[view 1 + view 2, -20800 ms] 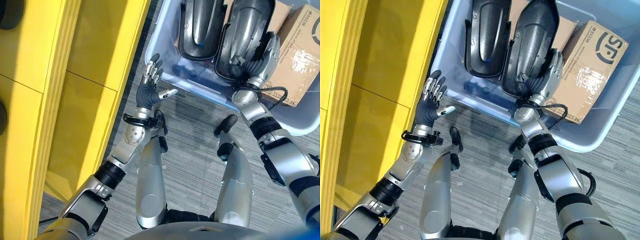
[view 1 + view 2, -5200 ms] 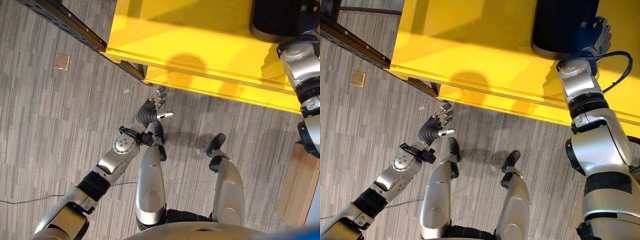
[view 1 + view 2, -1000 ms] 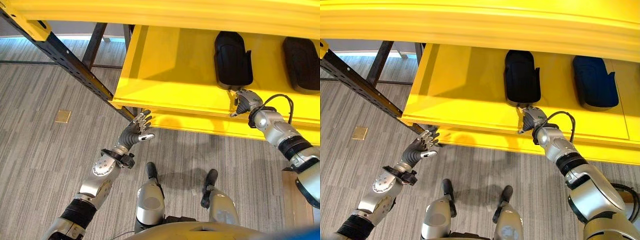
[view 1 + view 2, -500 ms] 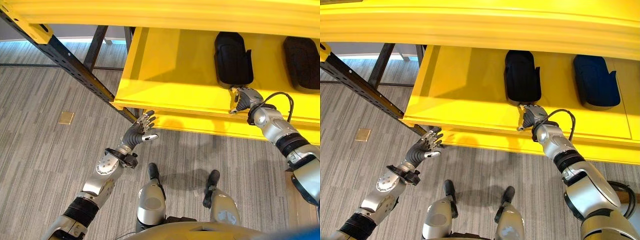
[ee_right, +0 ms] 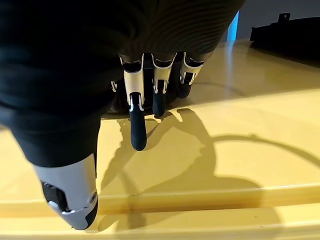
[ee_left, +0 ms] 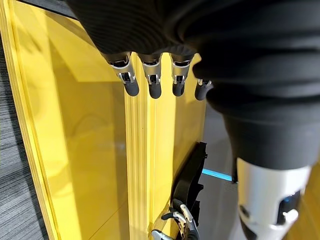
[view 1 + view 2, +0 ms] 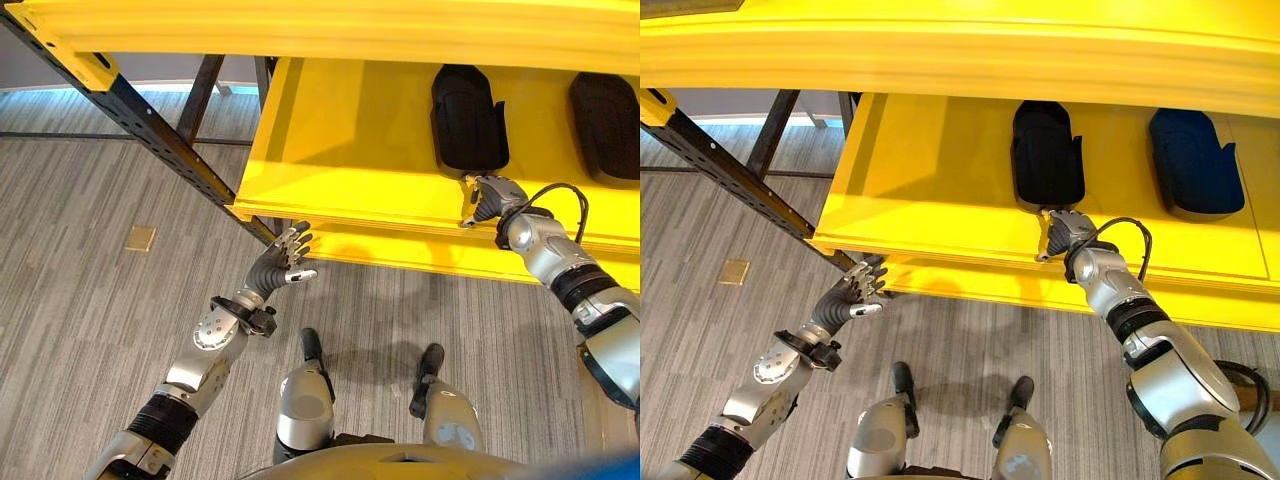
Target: Move parts from the plastic box to the shelf.
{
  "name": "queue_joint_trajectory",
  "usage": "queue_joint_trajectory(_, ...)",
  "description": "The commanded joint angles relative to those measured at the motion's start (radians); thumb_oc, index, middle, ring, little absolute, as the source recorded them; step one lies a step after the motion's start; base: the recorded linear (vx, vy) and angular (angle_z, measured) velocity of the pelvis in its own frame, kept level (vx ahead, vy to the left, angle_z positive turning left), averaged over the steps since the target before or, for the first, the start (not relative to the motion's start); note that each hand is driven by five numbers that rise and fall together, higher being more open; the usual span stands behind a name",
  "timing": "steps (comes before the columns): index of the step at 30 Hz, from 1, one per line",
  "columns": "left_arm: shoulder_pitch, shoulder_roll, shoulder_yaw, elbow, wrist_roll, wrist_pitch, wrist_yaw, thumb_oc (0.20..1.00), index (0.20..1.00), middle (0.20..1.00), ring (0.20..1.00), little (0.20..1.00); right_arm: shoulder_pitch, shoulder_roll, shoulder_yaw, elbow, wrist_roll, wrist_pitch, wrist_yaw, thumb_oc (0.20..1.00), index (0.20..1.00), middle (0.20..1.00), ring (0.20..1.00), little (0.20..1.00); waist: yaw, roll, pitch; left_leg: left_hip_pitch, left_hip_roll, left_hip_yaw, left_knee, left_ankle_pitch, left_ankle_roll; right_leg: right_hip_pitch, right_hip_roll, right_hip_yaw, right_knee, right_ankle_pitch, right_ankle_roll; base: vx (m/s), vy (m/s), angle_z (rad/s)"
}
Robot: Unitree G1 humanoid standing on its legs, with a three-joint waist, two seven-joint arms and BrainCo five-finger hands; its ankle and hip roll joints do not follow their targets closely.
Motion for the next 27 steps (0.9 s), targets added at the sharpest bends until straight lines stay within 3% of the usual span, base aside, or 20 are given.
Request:
queue_joint_trajectory(1, -0.021, -0.027, -0.041, -0.04, 0.015, -0.043, 0.01, 1.0, 1.0, 1.0, 1.0, 1.0, -0.128, 0.006, 0.015, 0.03, 0.015, 0.012, 0.002, 1.0, 1.0, 1.0, 1.0, 1.0, 0.025, -0.004, 0.003, -0.043, 0.023, -0.1, 0.103, -0.069, -0.019, -0.009, -0.048, -0.066, 0.199, -0.16, 0.045, 0.0, 0.0, 0.0)
queue_joint_trajectory(10, 0.017, -0.027, -0.006, -0.053, 0.003, -0.066, 0.023, 1.0, 1.0, 1.0, 1.0, 1.0, 0.04, 0.024, -0.048, -0.099, 0.205, -0.017, -0.006, 1.0, 1.0, 1.0, 1.0, 1.0, -0.009, -0.017, -0.004, -0.024, 0.027, -0.089, 0.089, -0.067, -0.015, 0.006, -0.036, -0.051, 0.187, -0.166, 0.04, 0.01, 0.019, 0.0)
queue_joint_trajectory(13, 0.07, -0.038, 0.043, -0.075, 0.014, -0.084, 0.039, 1.0, 1.0, 1.0, 1.0, 1.0, 0.322, 0.037, -0.143, -0.389, 0.172, 0.016, -0.034, 1.0, 1.0, 1.0, 1.0, 1.0, -0.058, -0.034, -0.003, -0.018, 0.033, -0.079, 0.089, -0.069, -0.01, 0.007, -0.028, -0.031, 0.186, -0.169, 0.039, 0.02, 0.057, 0.0)
queue_joint_trajectory(16, 0.121, -0.053, 0.074, -0.09, 0.036, -0.115, 0.055, 1.0, 1.0, 1.0, 1.0, 1.0, 0.563, 0.04, -0.199, -0.574, 0.161, 0.005, -0.032, 1.0, 1.0, 1.0, 1.0, 1.0, -0.098, -0.046, -0.007, -0.014, 0.037, -0.067, 0.086, -0.071, -0.004, 0.005, -0.02, -0.012, 0.181, -0.169, 0.041, -0.02, 0.055, -0.06)
queue_joint_trajectory(17, 0.164, -0.054, 0.105, -0.098, 0.038, -0.148, 0.07, 1.0, 1.0, 1.0, 1.0, 1.0, 0.729, 0.034, -0.234, -0.727, 0.142, -0.003, -0.006, 1.0, 1.0, 1.0, 1.0, 1.0, -0.133, -0.061, -0.007, -0.001, 0.036, -0.055, 0.085, -0.078, 0.0, 0.012, -0.013, 0.007, 0.179, -0.175, 0.044, -0.04, 0.065, -0.1)
queue_joint_trajectory(18, 0.167, -0.054, 0.108, -0.099, 0.037, -0.151, 0.072, 1.0, 1.0, 1.0, 1.0, 1.0, 0.741, 0.032, -0.238, -0.737, 0.148, -0.007, -0.004, 1.0, 1.0, 1.0, 1.0, 1.0, -0.136, -0.061, -0.01, -0.003, 0.037, -0.053, 0.083, -0.074, 0.001, 0.01, -0.009, 0.009, 0.173, -0.17, 0.043, -0.03, 0.058, -0.13)
queue_joint_trajectory(22, 0.245, -0.037, 0.131, -0.13, 0.03, -0.203, 0.083, 1.0, 1.0, 1.0, 1.0, 1.0, 0.888, -0.003, -0.294, -0.872, 0.213, -0.112, 0.034, 1.0, 1.0, 1.0, 1.0, 1.0, -0.161, -0.085, -0.032, 0.016, 0.025, -0.047, 0.074, -0.08, 0.01, 0.035, 0.003, 0.03, 0.153, -0.175, 0.048, -0.02, 0.042, -0.25)
queue_joint_trajectory(26, 0.283, -0.029, 0.116, -0.16, 0.05, -0.209, 0.123, 1.0, 1.0, 1.0, 1.0, 1.0, 0.916, -0.042, -0.322, -0.955, 0.334, -0.237, 0.053, 1.0, 1.0, 1.0, 1.0, 1.0, -0.16, -0.106, -0.098, 0.042, 0.01, -0.057, 0.047, -0.076, 0.014, 0.081, 0.016, 0.036, 0.108, -0.165, 0.053, 0.02, 0.081, -0.05)
queue_joint_trajectory(27, 0.282, -0.03, 0.112, -0.158, 0.054, -0.21, 0.13, 1.0, 1.0, 1.0, 1.0, 1.0, 0.913, -0.044, -0.326, -0.958, 0.35, -0.244, 0.039, 1.0, 1.0, 1.0, 1.0, 1.0, -0.159, -0.108, -0.11, 0.042, 0.008, -0.058, 0.041, -0.072, 0.016, 0.084, 0.019, 0.037, 0.1, -0.159, 0.053, 0.02, 0.159, 0.09)
